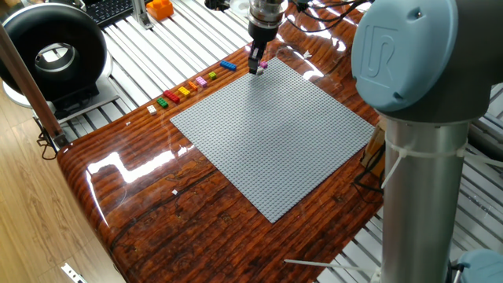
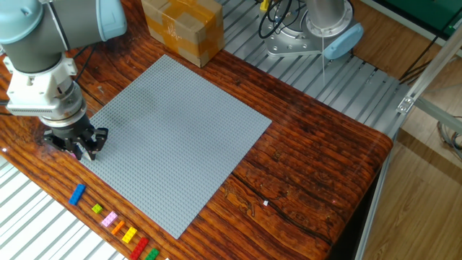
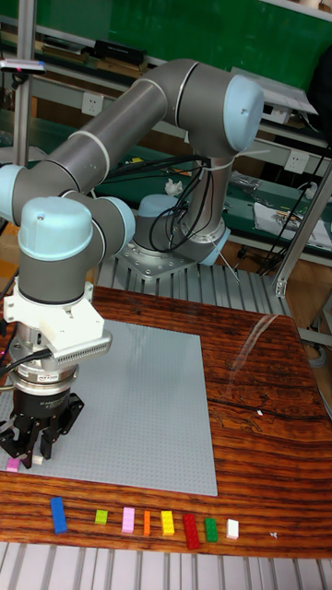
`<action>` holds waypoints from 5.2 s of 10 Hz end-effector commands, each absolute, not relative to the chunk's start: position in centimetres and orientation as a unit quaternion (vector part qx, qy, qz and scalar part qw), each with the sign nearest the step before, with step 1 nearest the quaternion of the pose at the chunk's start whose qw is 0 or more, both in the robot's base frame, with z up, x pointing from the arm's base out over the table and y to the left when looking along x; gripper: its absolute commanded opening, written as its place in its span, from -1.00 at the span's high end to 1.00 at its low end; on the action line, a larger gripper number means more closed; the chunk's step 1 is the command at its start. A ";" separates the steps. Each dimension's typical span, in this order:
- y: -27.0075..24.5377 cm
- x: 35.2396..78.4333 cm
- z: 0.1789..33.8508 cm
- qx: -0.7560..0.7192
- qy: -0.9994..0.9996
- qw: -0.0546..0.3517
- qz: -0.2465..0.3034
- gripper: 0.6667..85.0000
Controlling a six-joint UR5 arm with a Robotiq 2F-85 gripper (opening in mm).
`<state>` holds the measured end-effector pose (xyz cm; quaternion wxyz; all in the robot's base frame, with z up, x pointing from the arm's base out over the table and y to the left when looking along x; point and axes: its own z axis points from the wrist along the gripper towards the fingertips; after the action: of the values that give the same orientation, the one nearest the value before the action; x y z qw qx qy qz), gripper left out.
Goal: Build with small Lego blocks
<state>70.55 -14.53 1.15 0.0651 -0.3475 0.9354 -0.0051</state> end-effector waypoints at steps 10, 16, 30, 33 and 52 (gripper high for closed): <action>-15.2 70.1 1.0 -0.335 0.941 0.054 -0.013 0.40; -14.9 70.3 1.5 -0.312 0.948 0.057 -0.012 0.53; -16.4 70.0 1.6 -0.314 0.948 0.038 -0.037 0.38; -16.7 69.9 1.6 -0.317 0.947 0.036 -0.041 0.34; -16.3 71.0 1.4 -0.293 0.953 0.041 -0.069 0.24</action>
<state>70.63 -16.04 1.01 0.0364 -0.2984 0.9517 -0.0621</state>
